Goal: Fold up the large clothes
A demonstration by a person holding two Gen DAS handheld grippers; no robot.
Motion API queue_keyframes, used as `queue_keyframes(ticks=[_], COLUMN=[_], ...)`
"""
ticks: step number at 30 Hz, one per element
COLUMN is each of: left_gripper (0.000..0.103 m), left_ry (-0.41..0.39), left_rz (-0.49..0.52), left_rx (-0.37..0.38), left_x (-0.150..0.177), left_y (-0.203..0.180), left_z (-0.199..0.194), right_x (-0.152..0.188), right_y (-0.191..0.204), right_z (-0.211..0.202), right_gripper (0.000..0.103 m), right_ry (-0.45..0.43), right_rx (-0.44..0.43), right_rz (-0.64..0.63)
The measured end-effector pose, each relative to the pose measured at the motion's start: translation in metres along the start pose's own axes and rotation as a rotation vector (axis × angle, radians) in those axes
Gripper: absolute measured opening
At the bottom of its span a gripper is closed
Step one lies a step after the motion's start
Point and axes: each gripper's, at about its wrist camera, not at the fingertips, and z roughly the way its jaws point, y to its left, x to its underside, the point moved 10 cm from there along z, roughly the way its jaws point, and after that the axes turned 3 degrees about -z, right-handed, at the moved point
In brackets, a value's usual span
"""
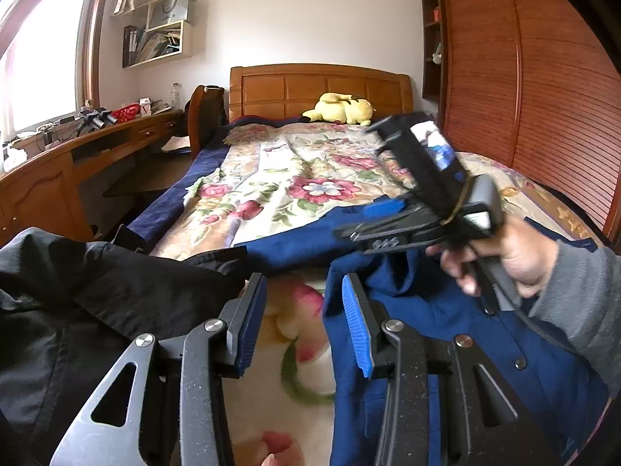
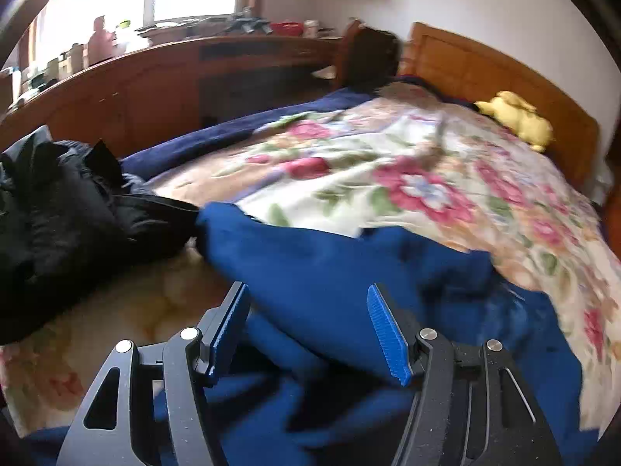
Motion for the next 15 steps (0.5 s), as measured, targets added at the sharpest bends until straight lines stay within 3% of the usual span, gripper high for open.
queue_keyframes(ticks=[4, 11, 14, 15], left_gripper=[0.042, 0.042, 0.042, 0.042], left_ry=[-0.006, -0.004, -0.003, -0.003], left_rz=[-0.007, -0.011, -0.012, -0.012], left_rx=[0.001, -0.004, -0.005, -0.004], left_x=[-0.003, -0.002, -0.003, -0.003], left_y=[0.005, 0.009, 0.009, 0.009], left_z=[-0.003, -0.003, -0.002, -0.002], right_x=[0.004, 0.009, 0.006, 0.003], right_y=[0.01, -0.009, -0.005, -0.003], right_z=[0.032, 0.075, 0.083, 0.08], right_gripper=[0.065, 0.062, 0.02, 0.018], right_ry=[0.068, 0.136, 0.148, 0.138], right_rx=[-0.03, 0.036, 0.031, 0.032], right_rz=[-0.049, -0.05, -0.071, -0.075])
